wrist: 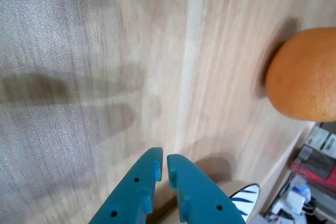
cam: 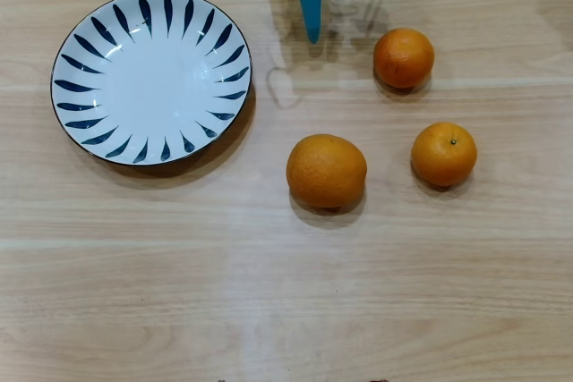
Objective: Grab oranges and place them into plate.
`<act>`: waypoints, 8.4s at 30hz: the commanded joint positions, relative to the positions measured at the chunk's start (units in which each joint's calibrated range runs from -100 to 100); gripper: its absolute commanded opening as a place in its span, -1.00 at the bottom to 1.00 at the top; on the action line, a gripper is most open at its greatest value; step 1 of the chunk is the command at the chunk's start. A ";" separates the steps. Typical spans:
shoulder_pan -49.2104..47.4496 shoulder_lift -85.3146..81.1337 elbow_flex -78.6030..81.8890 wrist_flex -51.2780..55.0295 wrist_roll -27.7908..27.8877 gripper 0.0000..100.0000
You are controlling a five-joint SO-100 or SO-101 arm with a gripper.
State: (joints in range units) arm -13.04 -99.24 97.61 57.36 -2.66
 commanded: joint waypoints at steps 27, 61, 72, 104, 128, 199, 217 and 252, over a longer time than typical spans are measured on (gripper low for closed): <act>-0.02 -0.34 0.31 -0.68 0.31 -0.96; 0.87 -0.34 -4.94 0.18 0.20 -0.96; 4.74 13.52 -45.41 15.99 0.41 -0.96; 0.38 105.49 -126.36 36.45 -5.86 -0.95; -3.89 110.57 -127.80 35.42 -10.72 0.09; 23.45 87.83 -98.56 34.04 -14.90 -0.39; 30.79 81.40 -70.31 16.42 -17.88 -0.39; -1.15 79.63 -86.07 23.21 -30.74 -0.54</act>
State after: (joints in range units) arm -10.85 -16.55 16.60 75.80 -28.59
